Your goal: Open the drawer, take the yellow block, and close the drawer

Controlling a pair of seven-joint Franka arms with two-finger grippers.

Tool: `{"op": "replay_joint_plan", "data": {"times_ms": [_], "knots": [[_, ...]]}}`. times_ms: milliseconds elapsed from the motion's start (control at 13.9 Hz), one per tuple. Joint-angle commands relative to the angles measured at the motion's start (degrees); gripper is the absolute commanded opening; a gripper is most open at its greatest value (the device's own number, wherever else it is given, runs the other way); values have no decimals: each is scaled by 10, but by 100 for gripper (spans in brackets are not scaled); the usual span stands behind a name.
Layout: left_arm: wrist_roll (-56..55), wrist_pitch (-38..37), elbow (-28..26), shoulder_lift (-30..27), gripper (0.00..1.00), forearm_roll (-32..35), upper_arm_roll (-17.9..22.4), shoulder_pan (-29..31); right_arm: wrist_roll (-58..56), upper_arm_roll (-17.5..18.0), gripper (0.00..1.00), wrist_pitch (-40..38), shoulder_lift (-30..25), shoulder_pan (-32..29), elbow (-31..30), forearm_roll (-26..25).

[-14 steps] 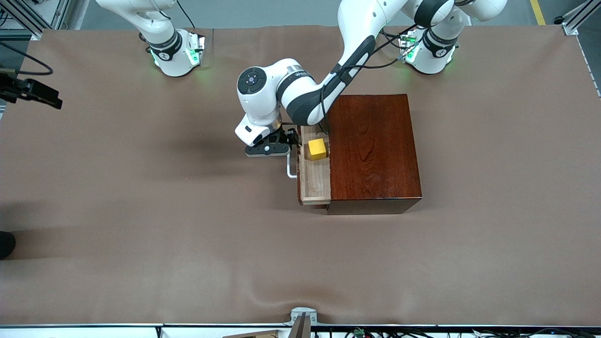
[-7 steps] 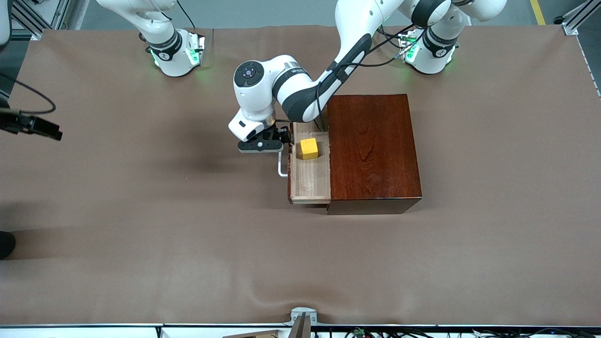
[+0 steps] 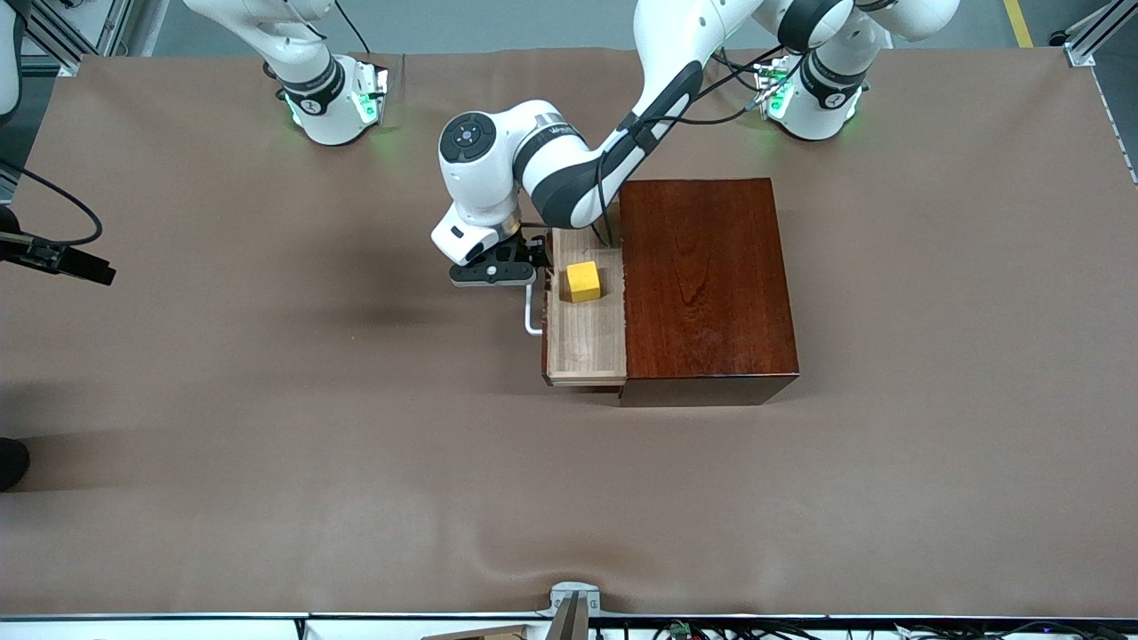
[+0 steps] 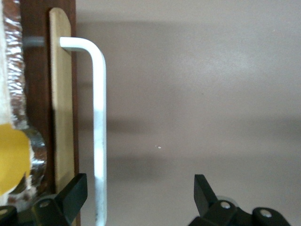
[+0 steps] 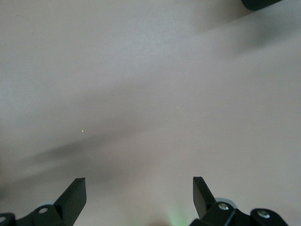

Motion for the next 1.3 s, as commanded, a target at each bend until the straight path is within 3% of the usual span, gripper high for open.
{"op": "replay_joint_plan", "data": {"times_ms": [0, 361, 721, 1010, 1226], "knots": [[-9, -43, 25, -21, 100, -2, 2, -1, 55, 7, 100, -14, 1, -1, 3, 21], [-4, -117, 17, -142, 100, 2, 7, 29, 212, 9, 100, -51, 1, 32, 3, 71], [96, -301, 10, -263, 100, 5, 7, 125, 442, 9, 100, -62, 0, 150, 3, 98], [220, -315, -23, -327, 100, 5, 5, 241, 630, 9, 100, -47, 16, 224, 3, 166], [289, -315, -84, -376, 100, 3, 4, 308, 759, 9, 100, 12, 36, 281, 3, 179]]}}
